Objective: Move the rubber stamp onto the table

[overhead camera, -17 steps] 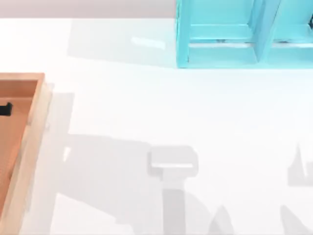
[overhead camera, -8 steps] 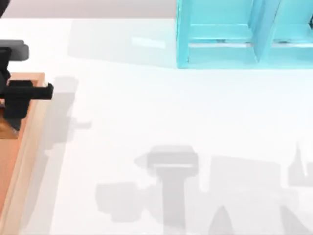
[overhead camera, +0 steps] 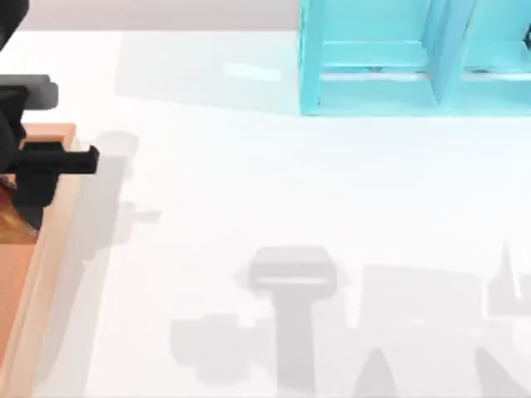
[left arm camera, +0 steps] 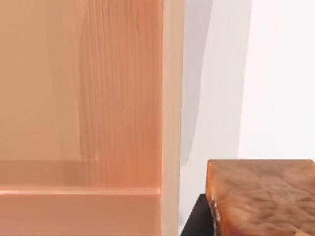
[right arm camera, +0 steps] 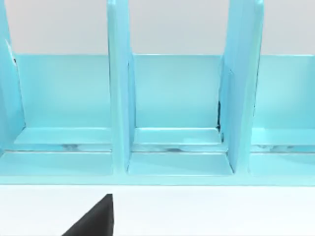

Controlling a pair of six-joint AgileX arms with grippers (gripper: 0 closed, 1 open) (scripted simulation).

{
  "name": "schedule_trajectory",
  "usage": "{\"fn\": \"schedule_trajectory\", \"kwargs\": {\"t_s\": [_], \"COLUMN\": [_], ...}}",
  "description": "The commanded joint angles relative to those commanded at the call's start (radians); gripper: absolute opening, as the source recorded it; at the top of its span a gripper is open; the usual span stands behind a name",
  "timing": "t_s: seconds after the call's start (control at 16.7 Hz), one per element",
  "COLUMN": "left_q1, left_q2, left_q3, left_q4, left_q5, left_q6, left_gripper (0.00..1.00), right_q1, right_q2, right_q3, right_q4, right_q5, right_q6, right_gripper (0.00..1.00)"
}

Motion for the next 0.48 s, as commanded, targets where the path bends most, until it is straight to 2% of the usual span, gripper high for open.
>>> {"fn": "schedule_trajectory", "kwargs": {"t_s": [0.24,0.48], "left_q1": [-0.055,-0.118], "left_q2": [0.115,0.380], "left_q3": [0.097,0.220], "left_q4": [0.058,0.134], "left_q5": [0.010,0.014], "left_q6": [-0.052,-0.109], "left_gripper": [0.00,0.00], "right_q1": [0.000,0.000], "right_q2": [0.000,0.000], "right_q3": [0.000,0.000], "right_q4": [0.000,0.000], "right_q5": [0.000,0.000], "right_q6": [0.000,0.000], "right_gripper": [1.00,1.00]}}
